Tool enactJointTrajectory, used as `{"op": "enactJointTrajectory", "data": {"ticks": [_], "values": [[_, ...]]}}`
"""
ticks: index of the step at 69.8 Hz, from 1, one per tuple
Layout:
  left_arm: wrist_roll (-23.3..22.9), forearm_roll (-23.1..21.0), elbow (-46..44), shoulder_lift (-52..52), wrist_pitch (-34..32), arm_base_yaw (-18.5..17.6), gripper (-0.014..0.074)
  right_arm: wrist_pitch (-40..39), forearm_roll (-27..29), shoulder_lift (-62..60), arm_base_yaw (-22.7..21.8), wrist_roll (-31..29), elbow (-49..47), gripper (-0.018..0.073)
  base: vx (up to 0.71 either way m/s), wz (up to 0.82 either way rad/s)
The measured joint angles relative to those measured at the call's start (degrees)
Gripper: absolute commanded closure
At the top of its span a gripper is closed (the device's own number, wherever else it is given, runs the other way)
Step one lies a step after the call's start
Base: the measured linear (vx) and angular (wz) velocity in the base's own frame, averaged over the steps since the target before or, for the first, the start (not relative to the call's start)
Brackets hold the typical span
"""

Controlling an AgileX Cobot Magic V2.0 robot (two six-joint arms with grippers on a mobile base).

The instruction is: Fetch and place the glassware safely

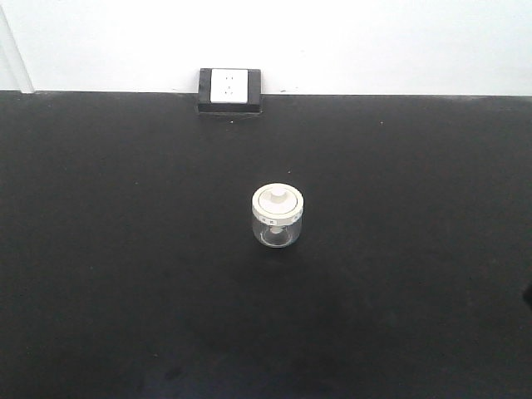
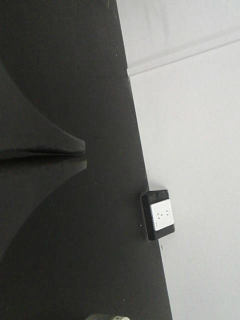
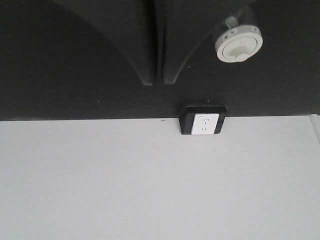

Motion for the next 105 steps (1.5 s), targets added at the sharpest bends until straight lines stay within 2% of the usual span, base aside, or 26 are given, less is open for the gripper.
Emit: {"op": "enactJointTrajectory", "data": {"ticks": [24,83,97,105], "values": [[0.00,0.00,0.00,0.00,0.00,0.00,0.0603,0.01,0.07,-7.27,0.00,-0.74,9.25,0.0563,0.00,0.00],[0.00,0.00,0.20,-0.25,-0.07,0.00,0.0603,0.07,0.12,-7.27,0.00,-0.86,9.45,0.0563,0.00,0.00],[0.00,-0.17,2.69,-5.52,0.00,0.00,0.0603,0.07,0.12,-7.27,0.00,-0.86,9.45,0.0563,0.00,0.00],[0.00,-2.45,5.27,-8.75,-0.11,0.06,0.0603,0.07,0.12,-7.27,0.00,-0.86,9.45,0.0563,0.00,0.00]]}}
